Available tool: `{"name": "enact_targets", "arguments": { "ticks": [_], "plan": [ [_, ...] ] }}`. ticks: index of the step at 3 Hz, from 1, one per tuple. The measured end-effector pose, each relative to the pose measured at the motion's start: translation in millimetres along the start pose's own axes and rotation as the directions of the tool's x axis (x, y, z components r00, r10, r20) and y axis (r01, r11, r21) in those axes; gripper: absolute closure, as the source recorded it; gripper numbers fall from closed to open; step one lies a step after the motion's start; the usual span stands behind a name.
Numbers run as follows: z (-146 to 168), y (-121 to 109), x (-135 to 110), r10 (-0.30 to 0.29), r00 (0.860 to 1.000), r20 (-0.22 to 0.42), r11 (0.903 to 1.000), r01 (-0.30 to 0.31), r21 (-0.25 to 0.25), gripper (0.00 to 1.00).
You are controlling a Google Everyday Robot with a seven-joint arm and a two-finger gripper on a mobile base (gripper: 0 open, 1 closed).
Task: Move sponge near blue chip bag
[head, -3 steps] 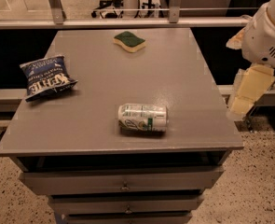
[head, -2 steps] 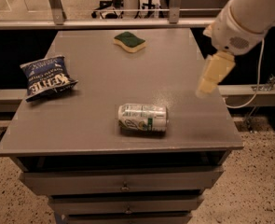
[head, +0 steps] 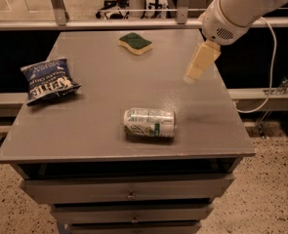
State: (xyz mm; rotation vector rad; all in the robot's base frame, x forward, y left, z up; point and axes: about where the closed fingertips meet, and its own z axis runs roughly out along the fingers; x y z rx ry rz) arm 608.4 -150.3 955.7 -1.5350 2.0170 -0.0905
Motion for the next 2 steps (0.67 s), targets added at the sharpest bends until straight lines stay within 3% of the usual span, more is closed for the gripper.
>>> {"name": "enact_targets", "arguments": {
  "ticks": [1, 2],
  "plan": [
    [17, -7, -13, 0.024, 1.000, 0.017, 0.9996, -0.025, 0.012, 0.00],
    [63, -26, -40, 0.081, 0.994, 0.069, 0.9962, -0.083, 0.025, 0.00]
  ]
}}
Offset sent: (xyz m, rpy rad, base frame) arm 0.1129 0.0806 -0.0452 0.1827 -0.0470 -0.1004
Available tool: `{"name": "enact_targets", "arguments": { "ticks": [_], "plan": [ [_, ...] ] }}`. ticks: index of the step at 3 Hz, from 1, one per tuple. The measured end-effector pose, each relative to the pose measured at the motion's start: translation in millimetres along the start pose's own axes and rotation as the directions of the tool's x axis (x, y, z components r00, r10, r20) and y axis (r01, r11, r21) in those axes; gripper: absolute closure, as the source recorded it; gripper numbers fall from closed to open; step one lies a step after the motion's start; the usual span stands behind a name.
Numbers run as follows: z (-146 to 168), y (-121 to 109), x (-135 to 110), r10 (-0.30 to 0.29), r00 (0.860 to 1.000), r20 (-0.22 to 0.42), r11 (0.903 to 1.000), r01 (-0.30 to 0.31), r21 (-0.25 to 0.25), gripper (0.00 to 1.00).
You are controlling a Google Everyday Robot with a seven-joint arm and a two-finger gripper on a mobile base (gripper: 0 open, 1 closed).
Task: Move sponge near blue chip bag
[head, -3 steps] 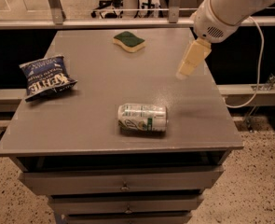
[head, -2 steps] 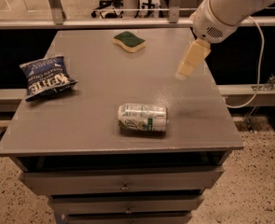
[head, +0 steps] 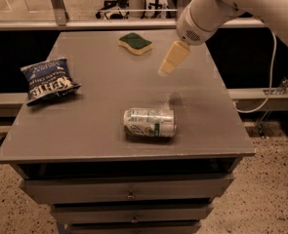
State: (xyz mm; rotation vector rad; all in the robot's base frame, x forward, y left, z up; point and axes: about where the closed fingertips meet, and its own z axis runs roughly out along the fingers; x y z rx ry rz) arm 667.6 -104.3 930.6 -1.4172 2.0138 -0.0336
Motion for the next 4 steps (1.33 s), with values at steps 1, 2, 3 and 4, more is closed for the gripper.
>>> {"name": "enact_targets", "arguments": {
  "ticks": [1, 2, 3, 4],
  "plan": [
    [54, -24, -28, 0.091, 0.994, 0.064, 0.9959, -0.091, 0.002, 0.00],
    [118, -65, -52, 0.245, 0.957, 0.152, 0.9692, -0.246, -0.018, 0.00],
    [152, -91, -59, 0.338, 0.918, 0.206, 0.9400, -0.340, -0.029, 0.00],
    [174, -106, -60, 0.401, 0.892, 0.207, 0.9139, -0.405, -0.024, 0.00]
  ]
}}
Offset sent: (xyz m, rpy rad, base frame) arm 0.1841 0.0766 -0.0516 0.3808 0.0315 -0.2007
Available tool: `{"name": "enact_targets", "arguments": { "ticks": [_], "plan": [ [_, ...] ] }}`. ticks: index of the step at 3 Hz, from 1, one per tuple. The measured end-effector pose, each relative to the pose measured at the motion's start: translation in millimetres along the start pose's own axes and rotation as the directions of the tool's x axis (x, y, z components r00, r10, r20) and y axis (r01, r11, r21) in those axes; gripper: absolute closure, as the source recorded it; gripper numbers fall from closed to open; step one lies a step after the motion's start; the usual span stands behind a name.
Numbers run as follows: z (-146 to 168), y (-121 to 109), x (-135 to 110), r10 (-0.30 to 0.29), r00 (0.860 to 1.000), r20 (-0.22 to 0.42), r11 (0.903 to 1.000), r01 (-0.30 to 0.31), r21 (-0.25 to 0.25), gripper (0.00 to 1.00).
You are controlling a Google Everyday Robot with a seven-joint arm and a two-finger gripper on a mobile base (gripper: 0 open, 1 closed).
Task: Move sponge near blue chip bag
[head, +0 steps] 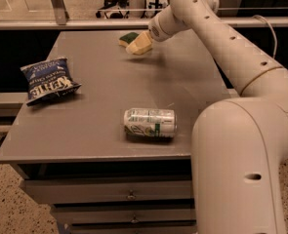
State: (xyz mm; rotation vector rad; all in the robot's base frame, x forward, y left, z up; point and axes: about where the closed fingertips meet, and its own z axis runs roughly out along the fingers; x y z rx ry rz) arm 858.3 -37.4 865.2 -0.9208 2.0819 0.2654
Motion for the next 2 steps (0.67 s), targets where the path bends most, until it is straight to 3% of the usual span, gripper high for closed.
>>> {"name": "enact_targets", "arguments": {
  "ticks": [1, 2],
  "plan": [
    [17.3, -9.3, 4.9, 0.073, 0.997, -0.015, 0.9973, -0.073, 0.009, 0.25],
    [21.6, -10.2, 6.2, 0.096, 0.995, -0.023, 0.9954, -0.096, 0.003, 0.47]
  ]
}}
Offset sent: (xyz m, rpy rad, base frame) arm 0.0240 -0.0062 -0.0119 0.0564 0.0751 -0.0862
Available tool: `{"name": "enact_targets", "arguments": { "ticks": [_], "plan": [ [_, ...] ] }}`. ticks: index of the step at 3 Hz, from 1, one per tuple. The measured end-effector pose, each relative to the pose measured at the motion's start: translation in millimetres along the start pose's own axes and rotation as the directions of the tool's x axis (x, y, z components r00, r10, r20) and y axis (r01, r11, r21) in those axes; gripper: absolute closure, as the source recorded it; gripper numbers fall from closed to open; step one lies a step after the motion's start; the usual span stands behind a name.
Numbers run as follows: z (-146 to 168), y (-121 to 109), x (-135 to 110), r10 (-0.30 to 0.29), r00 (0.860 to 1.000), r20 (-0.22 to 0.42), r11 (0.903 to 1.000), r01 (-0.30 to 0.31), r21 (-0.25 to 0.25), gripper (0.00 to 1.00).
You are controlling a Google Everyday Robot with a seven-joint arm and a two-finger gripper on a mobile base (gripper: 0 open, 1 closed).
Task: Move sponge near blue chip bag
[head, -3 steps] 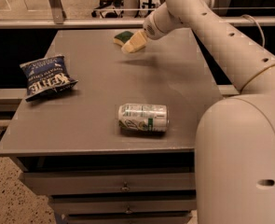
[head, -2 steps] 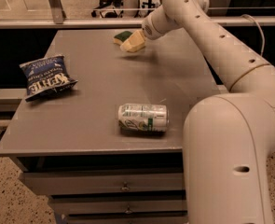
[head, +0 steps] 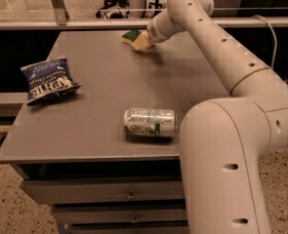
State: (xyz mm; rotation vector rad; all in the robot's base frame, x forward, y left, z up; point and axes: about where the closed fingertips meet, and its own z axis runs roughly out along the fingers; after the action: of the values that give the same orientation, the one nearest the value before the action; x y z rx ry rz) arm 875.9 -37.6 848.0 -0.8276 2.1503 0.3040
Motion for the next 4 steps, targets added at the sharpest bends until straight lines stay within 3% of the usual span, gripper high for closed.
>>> {"name": "enact_targets", "arguments": {
  "ticks": [1, 2, 3, 4],
  "plan": [
    [-15, 5, 1, -0.007, 1.000, 0.006, 0.9996, 0.007, -0.029, 0.78],
    [-74, 25, 8, -0.112, 0.993, 0.025, 0.9891, 0.114, -0.094, 1.00],
    [-113, 39, 29, -0.186, 0.983, 0.009, 0.9727, 0.185, -0.140, 1.00],
    [-163, 61, 59, -0.310, 0.950, -0.041, 0.9335, 0.296, -0.202, 1.00]
  ]
}}
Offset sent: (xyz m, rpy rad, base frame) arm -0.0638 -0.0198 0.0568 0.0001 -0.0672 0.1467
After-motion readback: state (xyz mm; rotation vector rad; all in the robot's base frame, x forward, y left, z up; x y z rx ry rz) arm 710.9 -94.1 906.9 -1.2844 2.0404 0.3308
